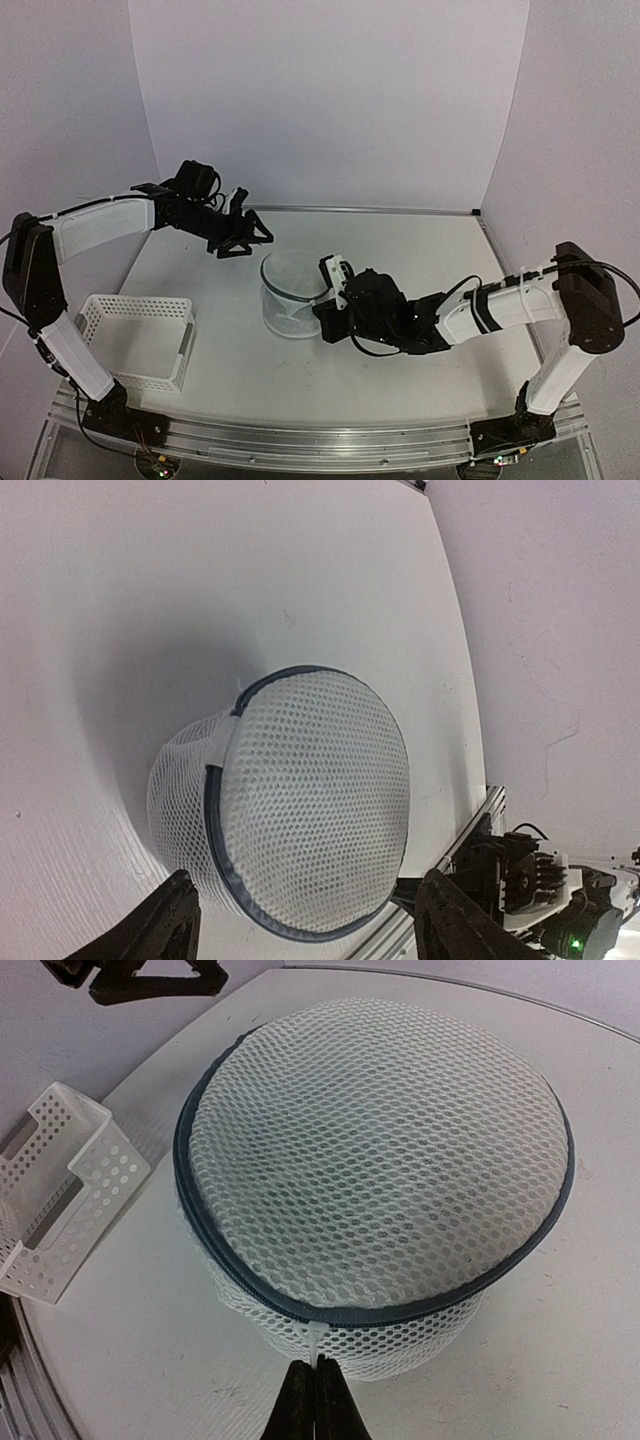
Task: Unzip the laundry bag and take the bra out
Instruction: Adjust the laundry bag at the center of the board.
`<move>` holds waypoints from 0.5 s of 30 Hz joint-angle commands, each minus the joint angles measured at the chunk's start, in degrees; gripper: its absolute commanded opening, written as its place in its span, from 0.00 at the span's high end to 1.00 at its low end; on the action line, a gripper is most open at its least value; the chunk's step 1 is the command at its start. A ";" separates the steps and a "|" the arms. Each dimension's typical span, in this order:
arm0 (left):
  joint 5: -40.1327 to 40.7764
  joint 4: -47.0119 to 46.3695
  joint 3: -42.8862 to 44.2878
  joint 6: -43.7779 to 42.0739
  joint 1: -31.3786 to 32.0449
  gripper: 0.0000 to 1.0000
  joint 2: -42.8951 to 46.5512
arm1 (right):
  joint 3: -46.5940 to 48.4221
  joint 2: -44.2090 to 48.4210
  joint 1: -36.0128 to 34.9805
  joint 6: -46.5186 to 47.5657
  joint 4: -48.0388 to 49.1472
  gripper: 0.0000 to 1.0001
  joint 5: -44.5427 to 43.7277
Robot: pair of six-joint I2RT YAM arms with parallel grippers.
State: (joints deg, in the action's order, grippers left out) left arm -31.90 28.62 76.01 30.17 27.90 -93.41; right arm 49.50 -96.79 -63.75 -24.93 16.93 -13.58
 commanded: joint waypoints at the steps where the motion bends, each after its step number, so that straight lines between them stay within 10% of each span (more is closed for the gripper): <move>1: -3.59 0.88 -4.17 2.19 -0.22 0.25 5.42 | 3.24 -0.73 -0.43 -0.48 2.42 1.00 1.04; 15: -9.33 -12.01 -19.49 14.10 4.07 0.23 11.69 | 7.46 -5.03 -1.66 0.36 6.01 1.00 5.93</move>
State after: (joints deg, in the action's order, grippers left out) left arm -39.24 23.88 57.78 39.81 30.02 -83.74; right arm 53.69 -100.95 -64.69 -24.88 19.49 -9.45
